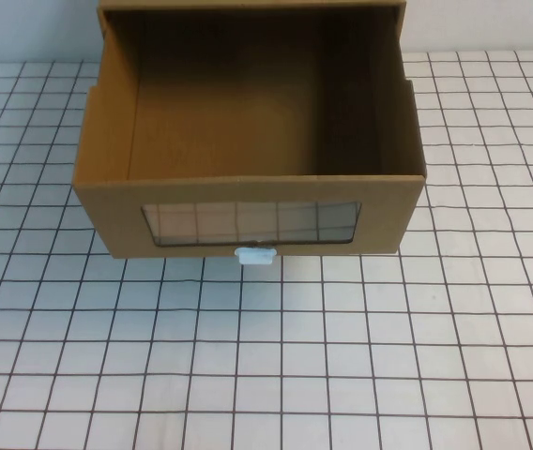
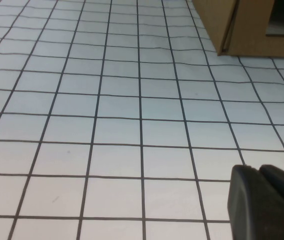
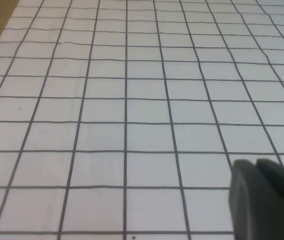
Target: Close the shoe box
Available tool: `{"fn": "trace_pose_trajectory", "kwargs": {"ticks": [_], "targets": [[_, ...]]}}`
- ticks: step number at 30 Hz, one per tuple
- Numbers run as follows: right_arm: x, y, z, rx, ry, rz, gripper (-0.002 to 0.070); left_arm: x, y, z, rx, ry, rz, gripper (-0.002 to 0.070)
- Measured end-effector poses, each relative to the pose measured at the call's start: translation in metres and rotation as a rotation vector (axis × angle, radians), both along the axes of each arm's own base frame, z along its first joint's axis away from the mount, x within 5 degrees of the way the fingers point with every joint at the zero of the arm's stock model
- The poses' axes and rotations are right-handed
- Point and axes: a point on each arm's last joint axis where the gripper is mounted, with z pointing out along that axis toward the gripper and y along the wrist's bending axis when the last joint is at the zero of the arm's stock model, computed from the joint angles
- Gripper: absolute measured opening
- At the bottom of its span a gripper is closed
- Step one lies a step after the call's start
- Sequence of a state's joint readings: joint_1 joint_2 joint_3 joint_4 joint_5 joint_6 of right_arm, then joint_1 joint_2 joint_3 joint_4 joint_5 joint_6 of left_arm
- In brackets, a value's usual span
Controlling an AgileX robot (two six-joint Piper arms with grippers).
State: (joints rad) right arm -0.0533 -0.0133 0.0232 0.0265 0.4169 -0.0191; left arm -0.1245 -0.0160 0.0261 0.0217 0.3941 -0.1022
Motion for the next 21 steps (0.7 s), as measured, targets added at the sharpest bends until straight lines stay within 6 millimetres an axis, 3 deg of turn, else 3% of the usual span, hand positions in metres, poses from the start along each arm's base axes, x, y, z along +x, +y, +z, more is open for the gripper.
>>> {"fn": "trace_pose_trajectory", "kwargs": {"ticks": [21], "targets": [[0.0, 0.0, 0.0, 0.0, 0.0, 0.0, -0.0013, 0.0001, 0.0012, 0.0, 0.035, -0.004, 0.002, -0.0005]]}}
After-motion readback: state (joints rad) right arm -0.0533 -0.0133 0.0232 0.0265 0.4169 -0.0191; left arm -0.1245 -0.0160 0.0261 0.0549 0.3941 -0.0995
